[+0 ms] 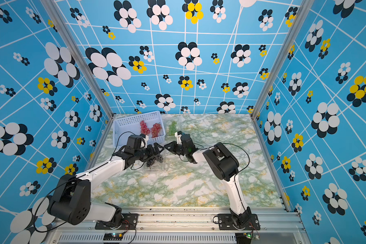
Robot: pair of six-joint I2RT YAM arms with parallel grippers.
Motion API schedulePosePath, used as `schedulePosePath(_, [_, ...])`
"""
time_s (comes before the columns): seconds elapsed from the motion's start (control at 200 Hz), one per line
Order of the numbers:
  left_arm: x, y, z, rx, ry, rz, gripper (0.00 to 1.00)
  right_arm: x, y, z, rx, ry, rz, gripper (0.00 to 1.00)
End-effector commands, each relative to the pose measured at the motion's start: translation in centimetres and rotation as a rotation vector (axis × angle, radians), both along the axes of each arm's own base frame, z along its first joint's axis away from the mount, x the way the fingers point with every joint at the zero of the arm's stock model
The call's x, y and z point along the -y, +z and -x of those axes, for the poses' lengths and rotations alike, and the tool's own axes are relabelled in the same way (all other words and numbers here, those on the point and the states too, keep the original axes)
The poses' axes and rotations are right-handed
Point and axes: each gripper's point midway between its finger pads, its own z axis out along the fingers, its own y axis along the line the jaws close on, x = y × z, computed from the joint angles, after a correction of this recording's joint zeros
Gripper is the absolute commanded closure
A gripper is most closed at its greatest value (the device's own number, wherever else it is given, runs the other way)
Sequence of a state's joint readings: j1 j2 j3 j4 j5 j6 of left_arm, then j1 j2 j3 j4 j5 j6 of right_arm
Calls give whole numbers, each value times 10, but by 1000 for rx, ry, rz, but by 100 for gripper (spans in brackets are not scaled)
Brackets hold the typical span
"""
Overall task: Pack grapes into containers
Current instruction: Close the packing box at the center of the board.
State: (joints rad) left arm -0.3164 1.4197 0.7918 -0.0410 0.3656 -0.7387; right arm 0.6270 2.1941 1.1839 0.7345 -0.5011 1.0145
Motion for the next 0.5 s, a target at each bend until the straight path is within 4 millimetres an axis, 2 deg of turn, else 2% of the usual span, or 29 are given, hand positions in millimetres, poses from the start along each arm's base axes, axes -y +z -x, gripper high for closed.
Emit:
schedulePosePath(0.0, [-5, -26, 10, -64, -2, -46, 0, 9, -34, 11, -76, -7, 50, 80])
schedulePosePath(0.495, [-8, -29, 12, -68, 2, -48, 1, 8, -47, 18, -87, -3, 66, 84])
